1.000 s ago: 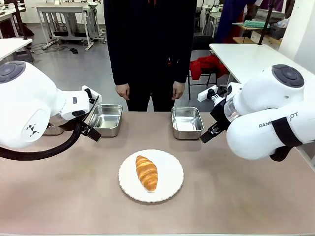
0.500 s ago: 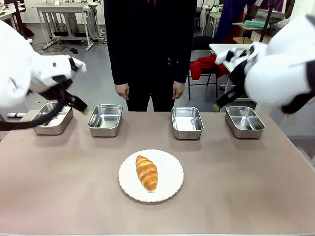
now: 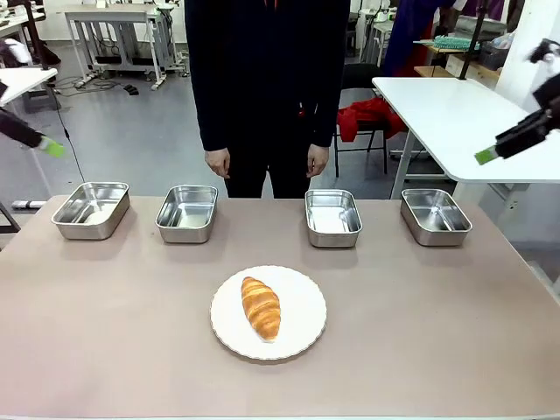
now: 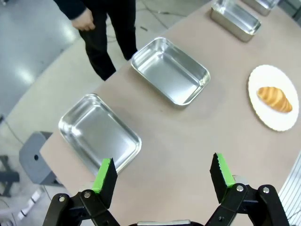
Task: Place the bread in the container.
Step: Place the Butter Roll into the Airtight Container indicated by the human.
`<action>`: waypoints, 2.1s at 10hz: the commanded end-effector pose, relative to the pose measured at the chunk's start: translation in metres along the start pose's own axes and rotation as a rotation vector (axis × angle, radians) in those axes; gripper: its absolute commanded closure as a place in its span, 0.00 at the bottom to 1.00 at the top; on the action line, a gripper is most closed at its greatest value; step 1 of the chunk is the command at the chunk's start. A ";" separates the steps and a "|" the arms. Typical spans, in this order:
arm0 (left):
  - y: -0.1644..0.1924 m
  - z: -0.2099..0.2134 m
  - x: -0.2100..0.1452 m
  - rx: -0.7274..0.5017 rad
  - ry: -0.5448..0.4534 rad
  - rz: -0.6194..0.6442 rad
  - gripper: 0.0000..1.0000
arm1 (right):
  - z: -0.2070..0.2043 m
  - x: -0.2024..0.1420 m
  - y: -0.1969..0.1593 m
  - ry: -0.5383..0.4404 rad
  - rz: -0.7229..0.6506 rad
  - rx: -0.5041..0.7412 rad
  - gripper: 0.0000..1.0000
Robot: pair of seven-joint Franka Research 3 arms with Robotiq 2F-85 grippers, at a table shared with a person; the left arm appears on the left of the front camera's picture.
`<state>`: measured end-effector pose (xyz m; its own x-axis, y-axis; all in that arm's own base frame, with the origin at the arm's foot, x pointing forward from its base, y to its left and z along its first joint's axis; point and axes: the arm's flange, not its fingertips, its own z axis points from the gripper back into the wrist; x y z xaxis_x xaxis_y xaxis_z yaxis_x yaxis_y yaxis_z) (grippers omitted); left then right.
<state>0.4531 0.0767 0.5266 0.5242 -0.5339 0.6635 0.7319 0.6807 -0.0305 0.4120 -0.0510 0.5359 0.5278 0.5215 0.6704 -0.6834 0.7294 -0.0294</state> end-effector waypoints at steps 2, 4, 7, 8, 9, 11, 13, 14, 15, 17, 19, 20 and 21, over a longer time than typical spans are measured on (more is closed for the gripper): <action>0.037 -0.005 -0.026 -0.005 -0.097 -0.045 0.00 | -0.013 -0.012 -0.017 -0.053 0.105 0.081 0.03; 0.016 0.009 -0.018 -0.015 -0.031 -0.039 0.00 | 0.001 -0.011 -0.010 -0.026 0.011 0.017 0.03; 0.020 0.005 -0.022 -0.003 -0.027 -0.051 0.00 | -0.001 -0.014 -0.011 -0.020 0.034 0.015 0.02; 0.039 0.018 -0.027 -0.034 -0.027 -0.083 0.00 | 0.013 -0.011 -0.037 -0.048 0.023 0.099 0.02; 0.067 0.035 -0.033 -0.094 -0.062 -0.094 0.00 | 0.029 -0.018 -0.060 -0.101 0.019 0.146 0.02; 0.108 0.058 -0.049 -0.196 -0.124 -0.122 0.00 | 0.047 -0.033 -0.086 -0.157 0.024 0.198 0.02; 0.129 0.069 -0.070 -0.219 -0.185 -0.136 0.00 | 0.056 -0.048 -0.103 -0.204 0.042 0.181 0.02; 0.133 0.073 -0.081 -0.192 -0.229 -0.129 0.00 | 0.056 -0.054 -0.109 -0.221 0.046 0.175 0.02; 0.133 0.078 -0.091 -0.160 -0.281 -0.120 0.00 | 0.056 -0.061 -0.115 -0.236 0.043 0.168 0.02; 0.131 0.088 -0.104 -0.135 -0.294 -0.127 0.00 | 0.056 -0.070 -0.125 -0.253 0.018 0.160 0.02; 0.130 0.090 -0.106 -0.139 -0.303 -0.139 0.00 | 0.057 -0.075 -0.129 -0.255 0.004 0.145 0.02; 0.127 0.088 -0.104 -0.137 -0.295 -0.150 0.00 | 0.057 -0.075 -0.129 -0.256 0.000 0.138 0.02; 0.123 0.088 -0.101 -0.144 -0.293 -0.152 0.00 | 0.057 -0.075 -0.128 -0.257 0.001 0.140 0.02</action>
<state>0.4600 0.2671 0.5235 0.3039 -0.4409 0.8445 0.8467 0.5314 -0.0272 0.4291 -0.2094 0.5299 0.4278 0.3788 0.8206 -0.7423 0.6653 0.0799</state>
